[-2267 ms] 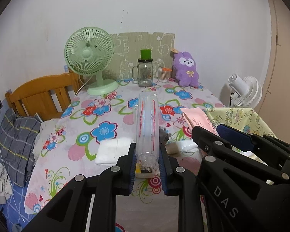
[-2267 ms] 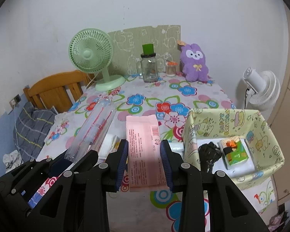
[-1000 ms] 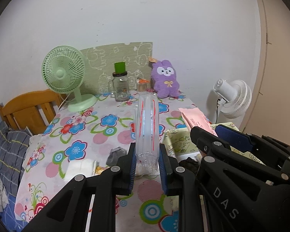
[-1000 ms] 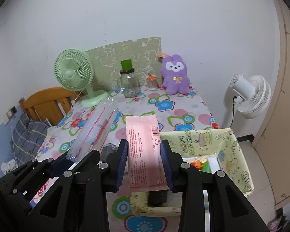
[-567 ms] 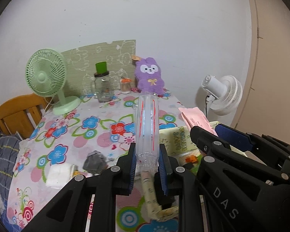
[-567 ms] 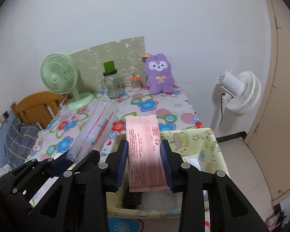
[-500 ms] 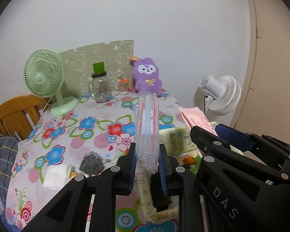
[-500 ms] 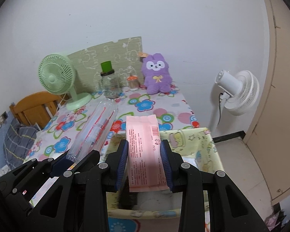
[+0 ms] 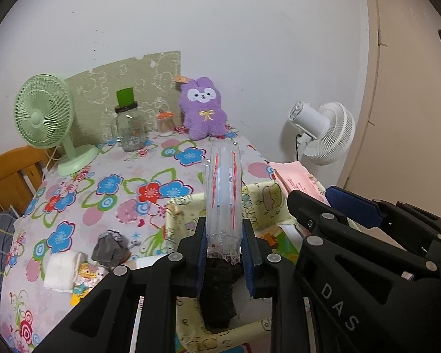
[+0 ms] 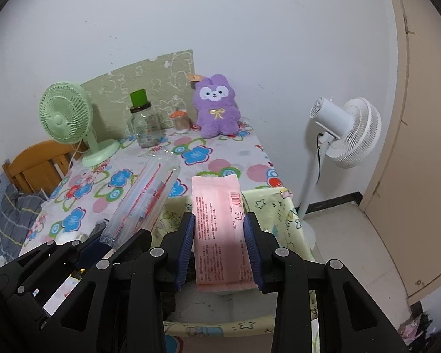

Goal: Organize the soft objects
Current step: 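Carry the clear tube with the left tool while the right tool carries the pink envelope over the gift box, then open the left tool to drop the tube into the gift box while the right tool releases the envelope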

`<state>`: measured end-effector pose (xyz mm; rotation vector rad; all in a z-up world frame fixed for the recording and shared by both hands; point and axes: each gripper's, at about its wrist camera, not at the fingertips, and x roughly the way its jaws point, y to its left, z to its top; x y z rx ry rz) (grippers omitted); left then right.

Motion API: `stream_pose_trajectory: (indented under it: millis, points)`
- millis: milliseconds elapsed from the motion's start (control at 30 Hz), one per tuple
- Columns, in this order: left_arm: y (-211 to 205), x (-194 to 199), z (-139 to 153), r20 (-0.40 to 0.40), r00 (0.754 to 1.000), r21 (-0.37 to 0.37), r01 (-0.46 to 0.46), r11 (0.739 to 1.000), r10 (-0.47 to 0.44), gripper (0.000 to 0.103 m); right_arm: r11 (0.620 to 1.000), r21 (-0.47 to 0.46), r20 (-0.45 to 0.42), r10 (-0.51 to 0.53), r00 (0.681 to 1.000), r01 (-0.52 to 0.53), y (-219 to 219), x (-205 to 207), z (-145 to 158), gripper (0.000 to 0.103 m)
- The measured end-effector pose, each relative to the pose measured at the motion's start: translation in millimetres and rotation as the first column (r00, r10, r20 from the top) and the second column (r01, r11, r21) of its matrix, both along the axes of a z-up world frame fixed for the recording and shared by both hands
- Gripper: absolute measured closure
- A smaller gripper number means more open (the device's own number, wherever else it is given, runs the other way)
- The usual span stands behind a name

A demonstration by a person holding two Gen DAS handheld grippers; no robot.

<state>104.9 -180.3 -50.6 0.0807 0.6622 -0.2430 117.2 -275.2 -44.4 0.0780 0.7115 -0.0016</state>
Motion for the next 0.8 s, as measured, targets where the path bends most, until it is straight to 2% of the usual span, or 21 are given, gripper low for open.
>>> stream_pose_trajectory:
  millis: [367,567,800]
  points:
    - [-15.1,7.2,-23.6,-0.072,0.996,0.032,0.048,0.998,-0.046,0.083,0.999,0.014,-0.059,-0.041,0.997,0.042,-15.2,8.4,-23.4,0.065]
    - [-19.7,11.7,-32.5,-0.110,0.991,0.047,0.076,0.996,-0.070,0.077,0.998,0.016,-0.077,-0.059,0.995,0.061,-21.7,15.5,-29.7,0.066]
    - [-20.5,18.0,-40.3,-0.161,0.984,0.056,0.084,0.995,-0.074,0.040,0.997,0.020,-0.102,-0.066,0.993,0.068,-23.8,23.0,-38.7,0.065]
